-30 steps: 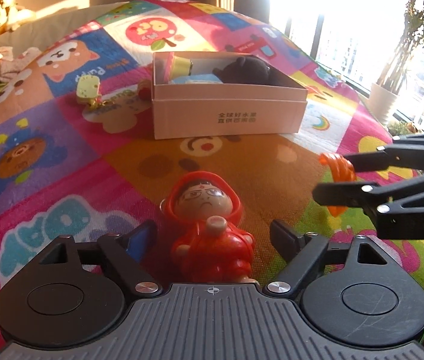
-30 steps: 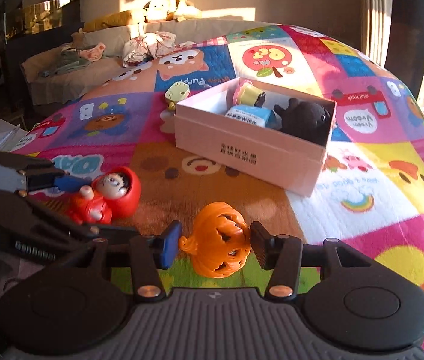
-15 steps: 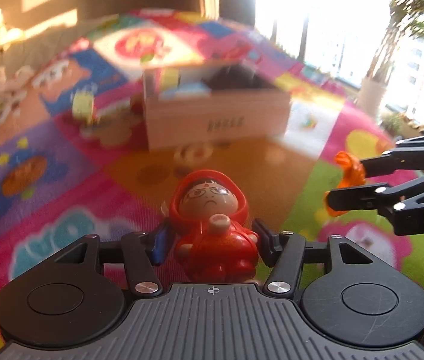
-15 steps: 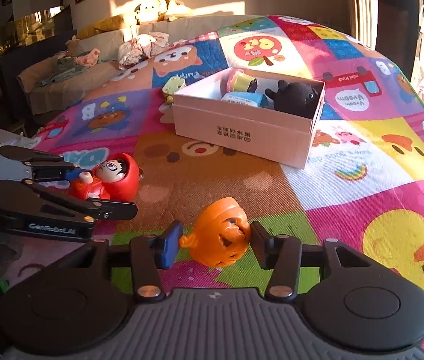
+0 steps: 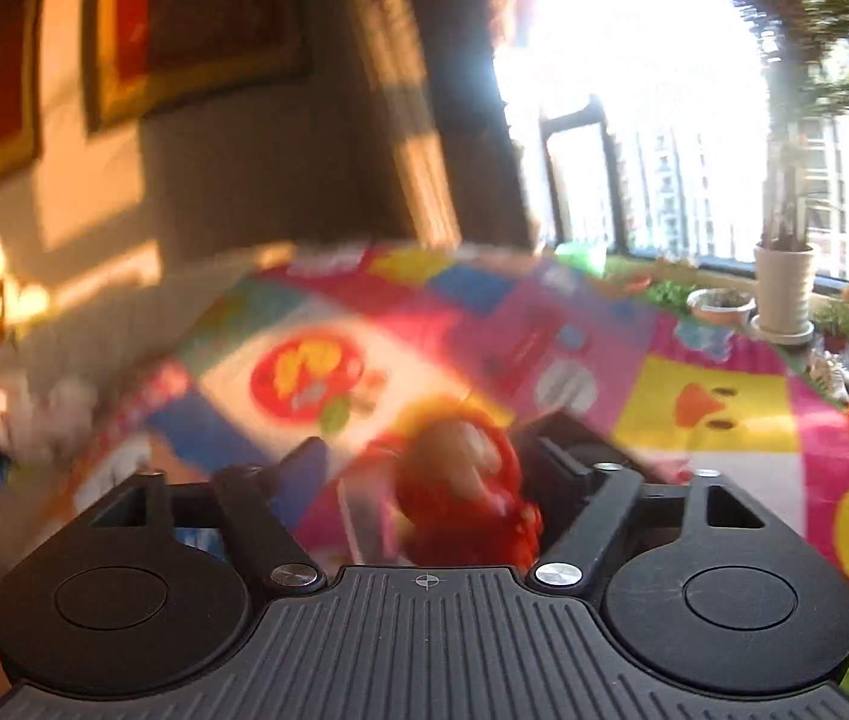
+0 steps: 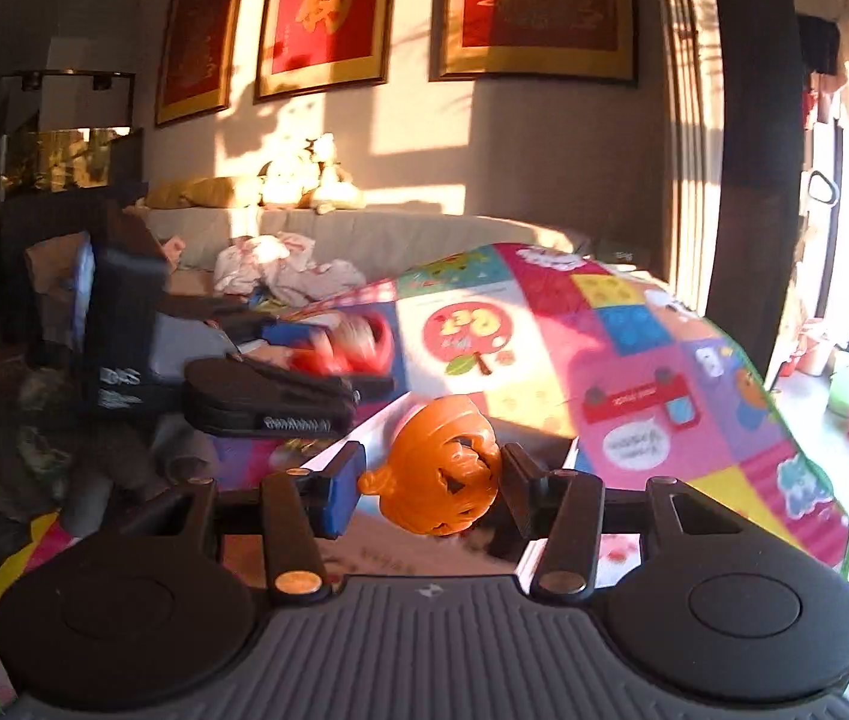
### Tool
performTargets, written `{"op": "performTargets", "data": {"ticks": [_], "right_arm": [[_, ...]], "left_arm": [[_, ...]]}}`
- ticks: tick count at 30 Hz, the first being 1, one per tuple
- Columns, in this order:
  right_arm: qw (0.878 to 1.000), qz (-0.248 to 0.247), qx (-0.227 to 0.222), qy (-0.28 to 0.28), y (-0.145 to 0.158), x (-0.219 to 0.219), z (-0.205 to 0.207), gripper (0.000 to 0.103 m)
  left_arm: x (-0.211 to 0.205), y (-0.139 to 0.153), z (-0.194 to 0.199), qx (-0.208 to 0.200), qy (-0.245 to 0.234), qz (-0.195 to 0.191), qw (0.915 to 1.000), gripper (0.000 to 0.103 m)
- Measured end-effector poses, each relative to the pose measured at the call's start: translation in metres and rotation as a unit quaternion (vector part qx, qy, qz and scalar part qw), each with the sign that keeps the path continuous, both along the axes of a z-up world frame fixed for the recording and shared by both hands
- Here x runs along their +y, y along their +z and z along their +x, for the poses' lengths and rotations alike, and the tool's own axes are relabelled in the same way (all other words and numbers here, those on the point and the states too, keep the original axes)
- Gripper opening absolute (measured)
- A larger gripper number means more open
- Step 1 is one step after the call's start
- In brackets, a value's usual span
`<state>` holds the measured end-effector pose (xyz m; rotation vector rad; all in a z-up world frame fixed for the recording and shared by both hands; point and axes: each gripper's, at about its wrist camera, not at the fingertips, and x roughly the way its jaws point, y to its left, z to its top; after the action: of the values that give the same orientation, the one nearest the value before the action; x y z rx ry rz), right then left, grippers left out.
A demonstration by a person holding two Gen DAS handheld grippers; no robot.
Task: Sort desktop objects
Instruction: 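Carry the doll and orange cup over the box and release both inside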
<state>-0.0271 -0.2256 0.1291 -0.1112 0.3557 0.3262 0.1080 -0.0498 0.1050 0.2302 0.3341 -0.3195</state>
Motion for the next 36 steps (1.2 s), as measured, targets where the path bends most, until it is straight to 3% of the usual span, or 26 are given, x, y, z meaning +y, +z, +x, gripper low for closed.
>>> {"op": "performTargets", "data": {"ticks": [3,9,12,13,15,18,23,26,30,34,36], "right_arm": [[1.0,0.008,0.006,-0.013,0.001,-0.004,0.021,0.049],[0.997,0.059,0.049,0.002,-0.007,-0.003,0.079,0.049],[0.993,0.087,0.08,0.002,-0.023,0.001,0.115,0.05],[0.991,0.094,0.097,-0.005,-0.031,0.002,0.126,0.056],[0.987,0.103,0.12,-0.021,-0.044,0.005,0.139,0.059],[0.987,0.095,0.132,-0.014,-0.053,0.014,0.148,0.059],[0.985,0.098,0.143,0.01,-0.046,0.044,0.182,0.058],[0.988,0.068,0.139,0.014,-0.047,0.069,0.202,0.043],[0.982,0.046,0.184,0.021,-0.066,0.088,0.217,0.039],[0.974,0.004,0.228,0.016,-0.093,0.096,0.221,0.039],[0.974,0.003,0.225,0.016,-0.099,0.093,0.221,0.039]], "left_arm": [[0.023,-0.017,-0.009,0.028,0.001,-0.028,0.9992,0.096],[0.058,-0.058,-0.039,0.095,-0.01,-0.042,0.9945,0.096],[0.067,-0.067,-0.038,0.111,-0.006,-0.049,0.9927,0.097],[0.07,-0.068,-0.037,0.113,-0.004,-0.054,0.9922,0.097],[0.075,-0.068,-0.036,0.117,-0.008,-0.073,0.9904,0.098],[0.069,-0.071,-0.032,0.129,-0.024,-0.095,0.9868,0.099],[0.05,-0.079,-0.03,0.125,-0.044,-0.093,0.9868,0.1],[0.048,-0.082,-0.025,0.124,-0.041,-0.095,0.9868,0.1],[0.058,-0.08,-0.022,0.121,-0.04,-0.097,0.9871,0.1],[0.087,-0.074,-0.012,0.116,-0.011,-0.109,0.9873,0.1],[0.104,-0.074,-0.005,0.117,0.018,-0.116,0.9862,0.1]]}}
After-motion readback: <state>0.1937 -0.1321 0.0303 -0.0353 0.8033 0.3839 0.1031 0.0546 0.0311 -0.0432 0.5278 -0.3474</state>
